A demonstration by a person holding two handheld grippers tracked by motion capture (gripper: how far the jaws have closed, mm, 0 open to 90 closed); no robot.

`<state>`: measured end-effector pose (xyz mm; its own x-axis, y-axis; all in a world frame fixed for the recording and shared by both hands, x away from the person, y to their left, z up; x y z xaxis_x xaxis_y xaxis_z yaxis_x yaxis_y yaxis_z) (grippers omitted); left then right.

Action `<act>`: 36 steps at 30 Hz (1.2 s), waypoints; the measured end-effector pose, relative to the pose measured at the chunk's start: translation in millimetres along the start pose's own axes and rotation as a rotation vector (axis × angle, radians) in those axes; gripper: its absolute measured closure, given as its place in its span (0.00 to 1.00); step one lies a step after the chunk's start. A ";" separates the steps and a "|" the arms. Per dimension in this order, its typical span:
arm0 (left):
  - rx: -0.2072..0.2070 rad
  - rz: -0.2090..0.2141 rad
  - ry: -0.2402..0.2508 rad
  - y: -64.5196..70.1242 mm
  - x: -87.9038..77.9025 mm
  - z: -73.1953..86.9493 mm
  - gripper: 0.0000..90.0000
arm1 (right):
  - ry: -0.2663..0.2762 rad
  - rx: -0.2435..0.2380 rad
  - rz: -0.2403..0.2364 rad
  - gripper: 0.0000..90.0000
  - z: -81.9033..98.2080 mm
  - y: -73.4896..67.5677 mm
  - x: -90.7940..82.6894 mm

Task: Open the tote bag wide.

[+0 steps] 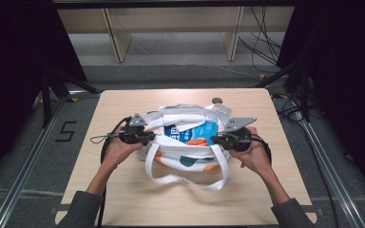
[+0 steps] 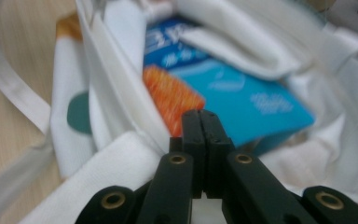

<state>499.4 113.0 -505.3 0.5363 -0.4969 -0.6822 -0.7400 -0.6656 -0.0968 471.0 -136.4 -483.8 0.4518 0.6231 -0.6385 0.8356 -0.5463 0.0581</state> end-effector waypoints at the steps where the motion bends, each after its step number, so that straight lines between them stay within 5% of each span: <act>1: 0.038 -0.032 -0.029 -3.1 1.7 6.4 0.92 | -0.040 -0.018 0.028 1.00 9.9 2.1 2.5; 3: 0.006 -0.027 -0.001 -2.0 2.5 7.7 0.96 | -0.042 -0.007 0.033 1.00 21.5 3.7 8.1; 4: 0.025 -0.024 -0.007 -1.8 1.1 8.6 0.98 | -0.047 0.022 0.020 1.00 25.1 1.9 8.9; 7: 0.025 -0.016 0.007 -1.2 1.1 10.2 0.99 | -0.055 0.004 0.030 1.00 28.8 0.6 8.7; 8: -0.006 -0.011 0.019 -0.2 1.4 9.6 0.99 | -0.057 0.000 0.033 1.00 29.2 0.5 8.8; 13: -0.002 -0.016 0.038 -0.7 -1.8 8.8 0.99 | -0.032 -0.015 0.051 1.00 22.4 0.6 4.2; 16: -0.022 0.000 0.071 1.6 -10.7 5.3 0.99 | 0.040 -0.013 0.082 1.00 7.8 2.6 -12.2; 23: -0.038 0.010 0.143 13.3 -29.2 -0.3 0.90 | 0.153 0.006 0.124 0.96 -6.7 8.1 -44.7; 31: -0.100 0.042 0.209 20.0 -55.6 8.3 0.78 | 0.169 0.090 0.160 0.87 11.2 15.6 -60.5; 36: -0.133 0.058 0.232 18.4 -65.3 17.6 0.75 | 0.180 0.074 0.172 0.85 13.9 17.8 -64.1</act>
<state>443.6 143.0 -475.3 0.5845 -0.6402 -0.4985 -0.7205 -0.6920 0.0440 452.6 -193.9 -452.5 0.6391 0.6033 -0.4770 0.7196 -0.6881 0.0939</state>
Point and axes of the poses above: each handheld gripper's, and its own axes: x roughly forward along the jaws, z roughly out of its underside, y roughly to its right, the point moved 10 cm from there along x, roughly forward along the jaws, and after that the axes turned 2 degrees about x, right-handed, at the moved point
